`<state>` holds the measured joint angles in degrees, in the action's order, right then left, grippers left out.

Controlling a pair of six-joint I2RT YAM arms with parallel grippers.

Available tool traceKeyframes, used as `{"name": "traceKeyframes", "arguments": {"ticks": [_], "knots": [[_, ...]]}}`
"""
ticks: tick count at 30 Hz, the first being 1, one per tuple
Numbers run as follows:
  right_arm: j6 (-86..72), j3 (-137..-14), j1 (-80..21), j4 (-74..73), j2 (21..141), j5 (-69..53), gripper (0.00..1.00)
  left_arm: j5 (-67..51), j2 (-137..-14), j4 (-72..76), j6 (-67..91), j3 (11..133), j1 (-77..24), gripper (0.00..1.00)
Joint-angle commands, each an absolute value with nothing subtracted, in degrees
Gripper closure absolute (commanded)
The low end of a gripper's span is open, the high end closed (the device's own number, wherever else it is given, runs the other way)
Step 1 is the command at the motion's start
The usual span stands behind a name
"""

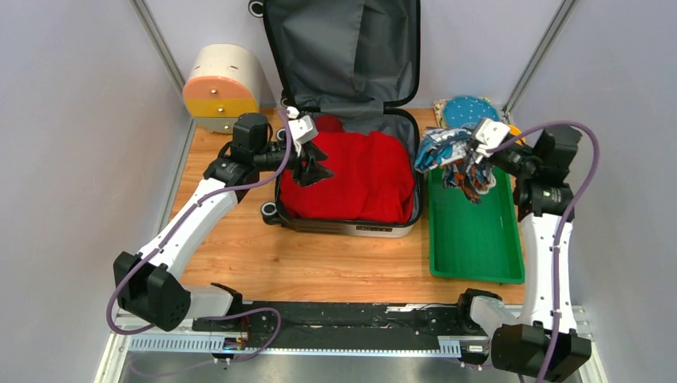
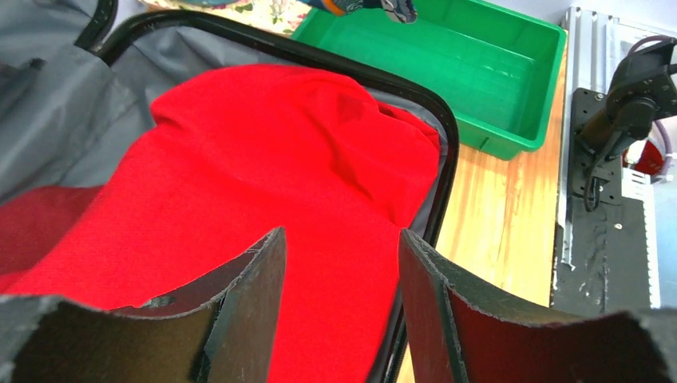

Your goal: Open, take out, and arrange the luggage

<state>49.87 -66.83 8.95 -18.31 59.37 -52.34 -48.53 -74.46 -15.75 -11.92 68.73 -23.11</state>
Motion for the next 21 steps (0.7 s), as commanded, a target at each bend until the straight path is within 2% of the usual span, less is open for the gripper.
{"name": "traceKeyframes", "arguments": {"ticks": [1, 4, 10, 12, 16, 18, 21], "knots": [[63.85, -69.52, 18.86, -30.91, 59.41, -66.08, 1.00, -49.31, -73.56, -13.01, -7.47, 67.94, -22.85, 0.38], [75.17, -71.27, 24.06, -40.58, 61.52, -69.87, 1.00, -49.31, -73.83, -13.01, -6.85, 67.24, -22.76, 0.38], [95.67, -77.25, 27.68, -61.73, 69.23, -71.98, 1.00, -48.96, -74.71, -13.45, -6.59, 66.80, -22.85, 0.38], [111.12, -80.83, 28.03, -69.31, 72.14, -70.94, 1.00, -48.78, -74.97, -13.62, -6.77, 66.62, -22.85, 0.38], [138.30, -82.89, 28.21, -93.81, 80.05, -66.45, 1.00, -48.34, -74.88, -13.71, -6.85, 66.01, -22.85, 0.38], [144.81, -79.82, 28.21, -95.10, 80.24, -63.04, 1.00, -48.25, -74.62, -13.54, -6.86, 65.31, -22.85, 0.38], [146.78, -67.27, 28.13, -88.71, 76.65, -57.59, 1.00, -48.16, -74.36, -13.36, -6.94, 64.34, -22.85, 0.38]]}}
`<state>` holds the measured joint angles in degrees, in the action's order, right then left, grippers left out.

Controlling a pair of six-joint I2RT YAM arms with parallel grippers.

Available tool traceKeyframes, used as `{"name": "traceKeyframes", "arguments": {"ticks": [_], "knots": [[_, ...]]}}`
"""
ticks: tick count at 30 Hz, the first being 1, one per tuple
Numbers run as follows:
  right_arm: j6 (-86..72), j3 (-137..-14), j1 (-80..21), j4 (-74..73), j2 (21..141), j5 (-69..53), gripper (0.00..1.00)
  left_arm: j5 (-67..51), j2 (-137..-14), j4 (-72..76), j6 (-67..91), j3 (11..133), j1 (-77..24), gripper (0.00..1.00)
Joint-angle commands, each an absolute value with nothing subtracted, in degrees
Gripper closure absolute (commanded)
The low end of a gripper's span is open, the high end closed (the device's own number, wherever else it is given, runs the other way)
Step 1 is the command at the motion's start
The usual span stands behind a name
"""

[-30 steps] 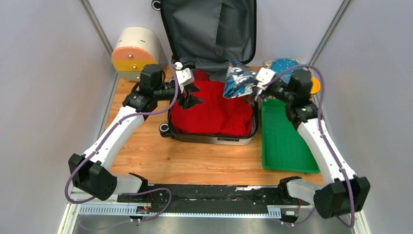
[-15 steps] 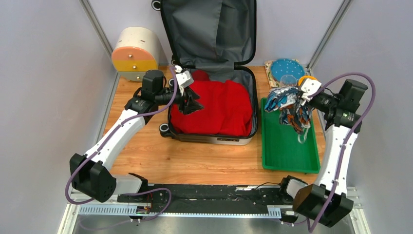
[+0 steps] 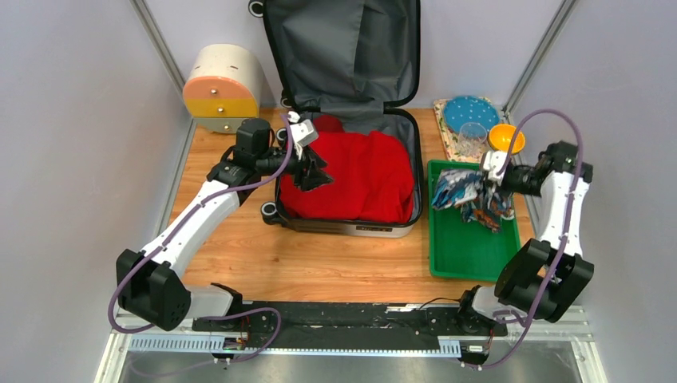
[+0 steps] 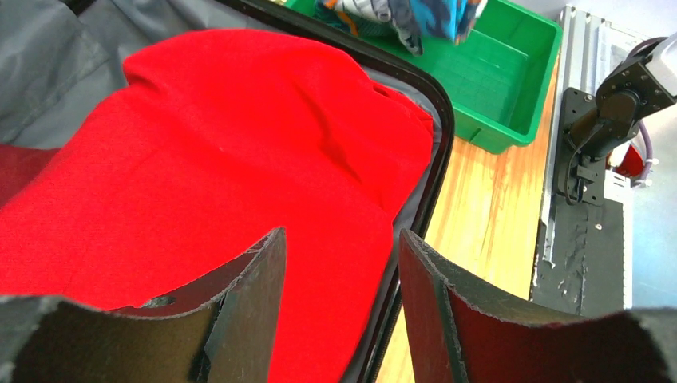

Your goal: Open, take out, and arrange the luggage

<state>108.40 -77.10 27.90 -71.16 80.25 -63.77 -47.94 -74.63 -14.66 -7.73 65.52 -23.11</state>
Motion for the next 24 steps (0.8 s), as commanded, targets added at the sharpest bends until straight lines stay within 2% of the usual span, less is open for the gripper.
{"name": "traceKeyframes", "arguments": {"ticks": [1, 4, 8, 11, 12, 13, 20, 24], "knots": [[146.17, -61.49, 27.78, -83.46, 75.51, -56.61, 1.00, -48.16, -74.36, -13.36, -6.94, 64.25, -22.76, 0.38], [140.75, -53.99, 27.07, -76.23, 72.16, -54.23, 1.00, -48.25, -74.36, -13.62, -7.03, 63.81, -22.85, 0.38], [136.85, -50.55, 26.72, -74.97, 71.19, -51.51, 0.98, -48.16, -74.18, -14.24, -7.29, 63.37, -22.76, 0.38], [137.72, -47.04, 26.63, -74.45, 69.61, -48.96, 0.74, -48.16, -74.00, -14.15, -7.47, 62.32, -22.85, 0.38], [138.33, -46.15, 26.72, -74.18, 69.09, -47.82, 0.56, -48.16, -73.92, -14.15, -7.47, 61.88, -22.85, 0.38], [138.60, -45.36, 26.72, -73.40, 67.95, -47.20, 0.50, -47.99, -73.92, -14.15, -7.38, 61.70, -22.85, 0.38], [136.33, -43.33, 26.72, -73.03, 65.48, -40.96, 0.35, -45.62, -76.10, -17.65, -9.05, 62.83, -22.85, 0.38], [130.62, -47.71, 26.72, -76.81, 63.37, -38.25, 0.22, -42.46, -80.85, -27.41, -12.21, 70.37, -22.85, 0.35]]}}
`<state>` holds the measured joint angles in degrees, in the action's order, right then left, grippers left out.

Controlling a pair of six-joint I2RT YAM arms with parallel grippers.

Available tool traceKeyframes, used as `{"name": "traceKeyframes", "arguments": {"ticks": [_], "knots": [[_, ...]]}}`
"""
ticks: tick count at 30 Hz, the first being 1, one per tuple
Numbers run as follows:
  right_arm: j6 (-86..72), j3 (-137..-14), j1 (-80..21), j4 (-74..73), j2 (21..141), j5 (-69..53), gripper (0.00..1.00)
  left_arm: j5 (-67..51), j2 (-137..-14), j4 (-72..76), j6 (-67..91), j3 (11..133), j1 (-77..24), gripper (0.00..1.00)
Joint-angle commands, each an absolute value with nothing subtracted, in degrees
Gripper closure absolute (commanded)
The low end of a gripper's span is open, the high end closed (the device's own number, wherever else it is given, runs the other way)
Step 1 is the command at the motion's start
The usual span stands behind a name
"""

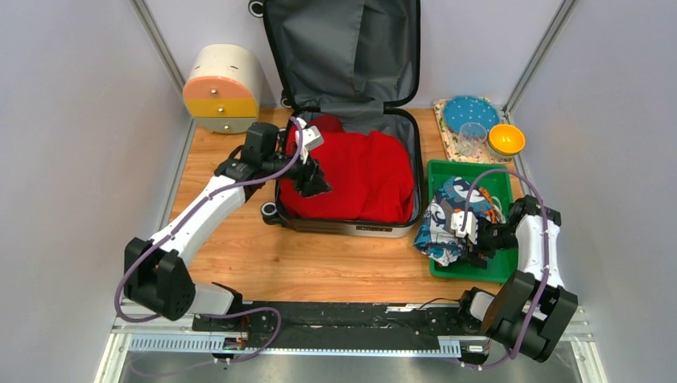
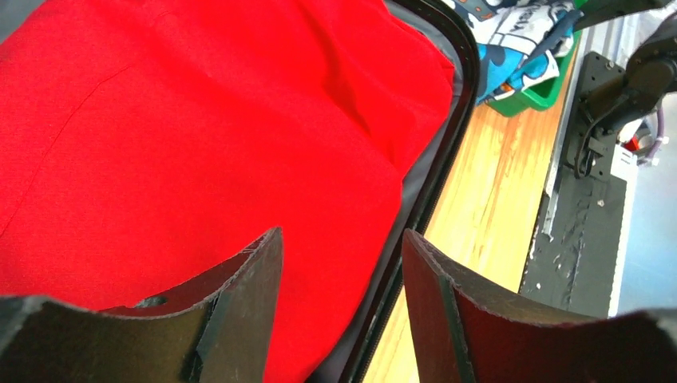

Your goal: Open, take out, and arrange the luggage

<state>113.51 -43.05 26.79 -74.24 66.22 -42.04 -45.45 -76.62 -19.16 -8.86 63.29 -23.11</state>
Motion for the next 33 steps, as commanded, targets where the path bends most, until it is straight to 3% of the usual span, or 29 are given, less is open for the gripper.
{"name": "traceKeyframes", "arguments": {"ticks": [1, 8, 13, 19, 27, 33], "knots": [[129.04, -50.07, 26.72, -79.43, 62.93, -37.19, 0.21, -41.23, -81.64, -28.90, -13.78, 71.62, -22.85, 0.35], [116.56, -59.04, 26.72, -87.71, 61.52, -29.53, 0.20, -38.84, -88.32, -37.68, -18.88, 79.71, -22.85, 0.34], [104.79, -66.52, 26.28, -90.08, 64.67, -36.64, 0.20, -40.52, -89.74, -45.78, -36.43, 83.41, -23.91, 0.35], [91.05, -72.50, 21.71, -91.39, 69.61, -39.55, 0.20, -41.39, -92.02, -49.57, -42.88, 85.78, -24.17, 0.36], [95.89, -65.57, 17.67, -92.38, 66.80, -33.21, 0.20, -42.71, -92.99, -48.43, -41.75, 85.43, -24.70, 0.36], [78.24, -57.05, 10.13, -78.44, 63.73, -35.60, 0.21, -43.77, -91.67, -45.27, -38.67, 82.01, -24.79, 0.36]]}}
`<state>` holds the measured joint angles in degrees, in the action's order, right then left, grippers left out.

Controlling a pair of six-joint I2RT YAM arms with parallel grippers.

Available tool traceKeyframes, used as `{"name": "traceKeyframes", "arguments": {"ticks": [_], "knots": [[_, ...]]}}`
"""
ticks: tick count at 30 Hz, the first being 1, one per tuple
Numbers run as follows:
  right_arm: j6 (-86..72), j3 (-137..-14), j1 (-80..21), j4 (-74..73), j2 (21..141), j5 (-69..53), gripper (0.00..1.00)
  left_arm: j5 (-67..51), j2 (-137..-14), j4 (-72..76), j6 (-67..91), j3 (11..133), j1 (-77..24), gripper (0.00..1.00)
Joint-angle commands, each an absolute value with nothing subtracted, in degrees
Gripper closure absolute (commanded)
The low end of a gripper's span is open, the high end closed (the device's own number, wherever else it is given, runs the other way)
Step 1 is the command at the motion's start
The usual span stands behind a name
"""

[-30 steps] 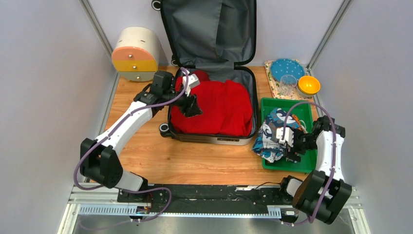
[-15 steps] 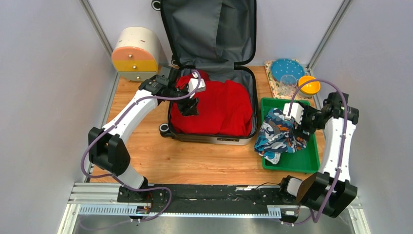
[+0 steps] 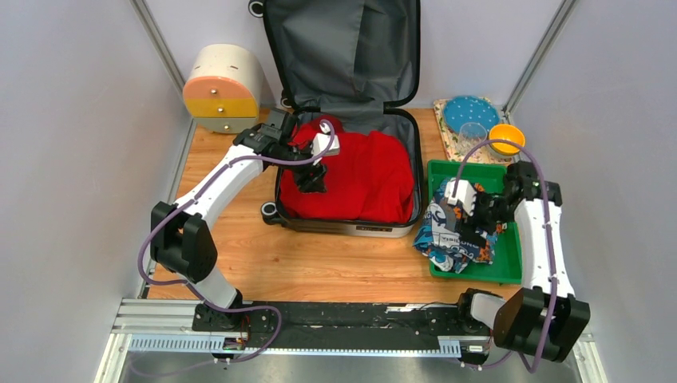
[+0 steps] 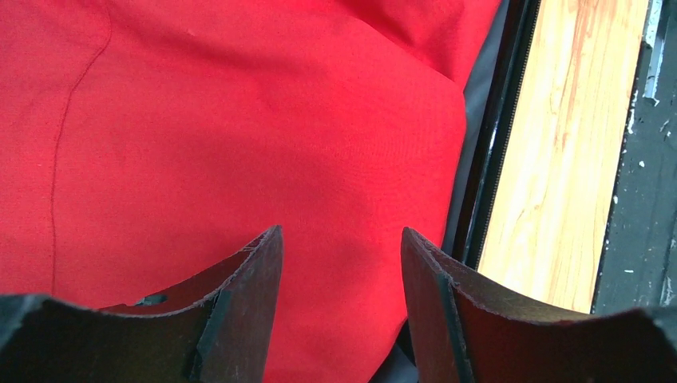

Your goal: Open, take out, and arrange the luggage

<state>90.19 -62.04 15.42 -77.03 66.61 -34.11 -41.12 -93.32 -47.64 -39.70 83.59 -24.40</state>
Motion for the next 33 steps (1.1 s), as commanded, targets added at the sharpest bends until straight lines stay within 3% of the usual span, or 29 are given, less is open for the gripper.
{"name": "traceKeyframes", "arguments": {"ticks": [1, 10, 13, 14, 20, 24, 27, 28, 29, 33], "knots": [[76.92, -55.39, 8.89, -77.01, 62.24, -35.51, 0.21, -43.86, -91.32, -45.09, -38.24, 81.57, -24.70, 0.36], [69.96, -38.44, 1.23, -59.17, 60.82, -23.84, 0.22, -42.54, -90.09, -43.77, -37.79, 78.93, -24.70, 0.35], [72.33, -36.74, 1.41, -54.41, 61.70, -15.84, 0.39, -42.10, -90.18, -43.33, -37.44, 78.40, -24.61, 0.35], [73.29, -37.00, 1.49, -54.40, 61.87, -14.43, 0.50, -42.01, -90.18, -43.16, -37.62, 77.79, -24.61, 0.36], [83.31, -41.65, 3.08, -56.60, 59.68, -11.17, 0.67, -39.20, -90.79, -41.40, -37.97, 75.41, -24.61, 0.37], [89.55, -43.07, 5.78, -58.35, 60.82, -7.04, 0.71, -37.18, -91.84, -41.31, -39.37, 75.50, -24.26, 0.37], [92.20, -44.29, 7.82, -60.28, 62.22, -7.11, 0.59, -38.23, -91.85, -41.05, -38.94, 76.37, -23.29, 0.37], [91.68, -45.34, 7.82, -61.77, 63.01, -7.99, 0.53, -39.80, -91.06, -40.44, -38.85, 76.64, -23.20, 0.37], [89.41, -46.92, 7.82, -63.44, 63.45, -9.39, 0.40, -40.95, -90.71, -40.34, -39.11, 76.99, -23.46, 0.36], [84.74, -54.39, 7.82, -73.89, 64.34, -20.18, 0.20, -42.28, -89.91, -39.46, -39.29, 78.22, -26.27, 0.36]]}}
